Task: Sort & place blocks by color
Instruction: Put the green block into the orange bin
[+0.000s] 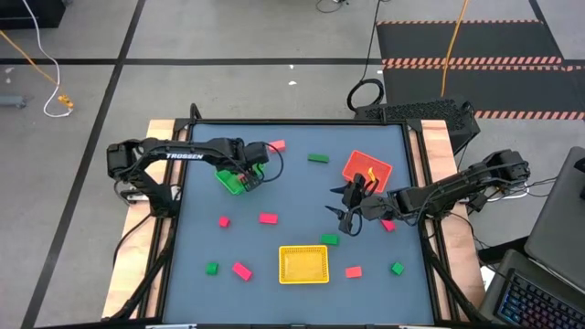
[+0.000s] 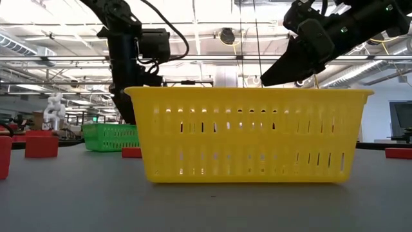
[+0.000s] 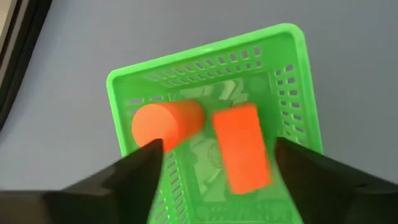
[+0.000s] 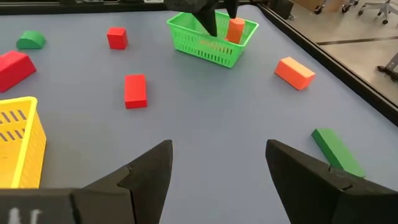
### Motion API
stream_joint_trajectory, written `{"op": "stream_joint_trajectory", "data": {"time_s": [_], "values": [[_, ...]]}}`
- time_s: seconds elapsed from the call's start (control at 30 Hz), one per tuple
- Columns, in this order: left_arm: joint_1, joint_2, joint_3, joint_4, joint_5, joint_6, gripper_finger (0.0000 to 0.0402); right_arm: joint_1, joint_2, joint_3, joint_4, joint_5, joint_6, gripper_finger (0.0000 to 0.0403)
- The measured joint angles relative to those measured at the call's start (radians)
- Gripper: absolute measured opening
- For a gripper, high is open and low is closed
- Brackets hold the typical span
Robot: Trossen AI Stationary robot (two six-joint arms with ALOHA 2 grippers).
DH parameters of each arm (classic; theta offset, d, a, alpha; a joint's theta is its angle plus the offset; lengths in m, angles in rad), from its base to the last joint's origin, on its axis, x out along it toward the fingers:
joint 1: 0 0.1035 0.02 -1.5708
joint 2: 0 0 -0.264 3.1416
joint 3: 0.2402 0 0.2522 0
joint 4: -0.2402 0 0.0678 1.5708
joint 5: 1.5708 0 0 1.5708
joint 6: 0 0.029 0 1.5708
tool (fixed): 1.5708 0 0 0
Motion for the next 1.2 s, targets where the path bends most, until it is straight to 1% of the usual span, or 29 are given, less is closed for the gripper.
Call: {"op": "stream_joint_trajectory", "data": {"time_s": [0.1,0.17,0.23,0.37,0.4,0.5,0.6,0.73,0.8,0.9,0.97,1.03,1.2], "values": [[-0.001,0.000,0.002,0.002,0.000,-0.013,0.0367,0.000,0.000,0.000,0.000,0.000,0.000,0.0254],[-0.001,0.000,0.002,0.001,0.000,-0.017,0.0379,0.000,0.000,0.000,0.000,0.002,0.000,0.0254],[-0.003,0.000,0.002,0.001,0.000,-0.022,0.0380,-0.002,0.000,0.000,0.007,0.014,-0.004,0.0254],[-0.008,-0.025,0.007,0.011,0.009,-0.004,0.0360,-0.014,0.000,0.000,0.016,0.102,-0.023,0.0254],[-0.011,-0.032,0.011,0.019,0.011,0.004,0.0353,-0.024,0.000,0.000,0.016,0.108,-0.025,0.0254],[-0.019,-0.074,0.026,0.020,0.011,0.025,0.0333,-0.051,0.000,0.000,0.023,0.104,-0.023,0.0254],[-0.032,-0.126,0.039,0.057,0.013,0.034,0.0315,-0.075,0.000,0.001,0.028,0.101,-0.029,0.0254],[-0.062,-0.183,0.041,0.201,0.030,0.089,0.0297,-0.129,0.000,0.001,0.077,0.095,-0.097,0.0254],[-0.083,-0.186,0.041,0.297,0.067,0.118,0.0289,-0.176,0.000,0.001,0.109,0.051,-0.125,0.0254],[-0.114,-0.180,0.039,0.422,0.168,0.177,0.0280,-0.259,0.001,0.002,0.136,-0.041,-0.143,0.0254],[-0.132,-0.163,0.034,0.535,0.233,0.210,0.0275,-0.315,0.001,0.009,0.126,-0.099,-0.154,0.0254],[-0.146,-0.148,0.015,0.595,0.288,0.231,0.0272,-0.364,0.001,0.022,0.108,-0.148,-0.173,0.0254],[-0.163,-0.110,-0.049,0.813,0.365,0.242,0.0271,-0.467,0.007,0.077,0.051,-0.231,-0.236,0.0254]]}}
